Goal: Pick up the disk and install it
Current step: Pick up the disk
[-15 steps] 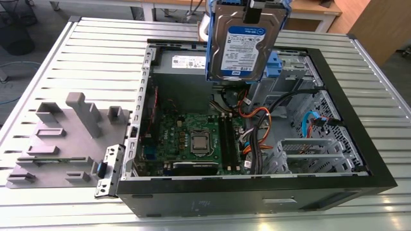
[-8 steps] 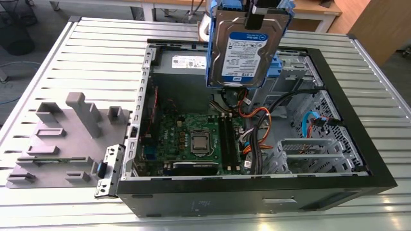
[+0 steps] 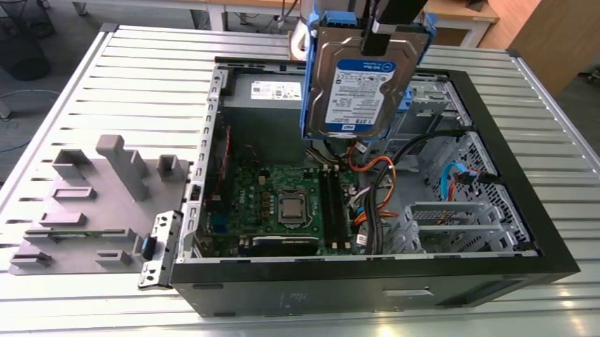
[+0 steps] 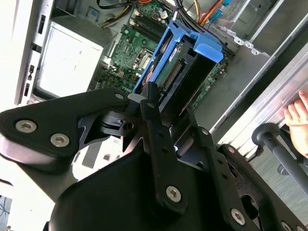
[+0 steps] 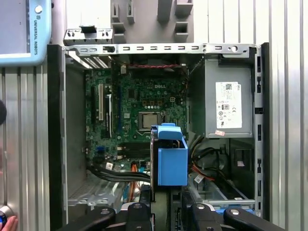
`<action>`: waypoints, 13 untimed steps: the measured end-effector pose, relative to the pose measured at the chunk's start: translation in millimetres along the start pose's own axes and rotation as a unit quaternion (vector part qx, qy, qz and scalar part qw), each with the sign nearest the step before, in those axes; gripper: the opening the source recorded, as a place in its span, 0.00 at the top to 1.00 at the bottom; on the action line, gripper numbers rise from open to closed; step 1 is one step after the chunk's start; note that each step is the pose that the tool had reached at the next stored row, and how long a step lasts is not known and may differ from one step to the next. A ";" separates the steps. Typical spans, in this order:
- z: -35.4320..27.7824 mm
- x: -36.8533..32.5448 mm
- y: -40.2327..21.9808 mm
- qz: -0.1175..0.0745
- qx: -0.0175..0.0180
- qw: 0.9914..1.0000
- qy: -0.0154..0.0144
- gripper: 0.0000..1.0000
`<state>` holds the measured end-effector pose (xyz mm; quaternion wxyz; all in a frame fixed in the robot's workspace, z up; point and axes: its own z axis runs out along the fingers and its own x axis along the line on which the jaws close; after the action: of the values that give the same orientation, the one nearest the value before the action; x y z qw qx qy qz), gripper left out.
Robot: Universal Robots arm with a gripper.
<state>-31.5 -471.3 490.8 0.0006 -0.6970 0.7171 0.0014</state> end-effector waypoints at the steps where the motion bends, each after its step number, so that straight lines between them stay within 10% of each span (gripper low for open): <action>1: 0.0 2.7 -0.1 0.000 0.000 1.000 0.000 0.65; 13: -0.1 35.0 -1.0 0.000 0.000 1.000 0.000 0.65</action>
<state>-31.4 -506.3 490.8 0.0005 -0.6970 0.7171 0.0014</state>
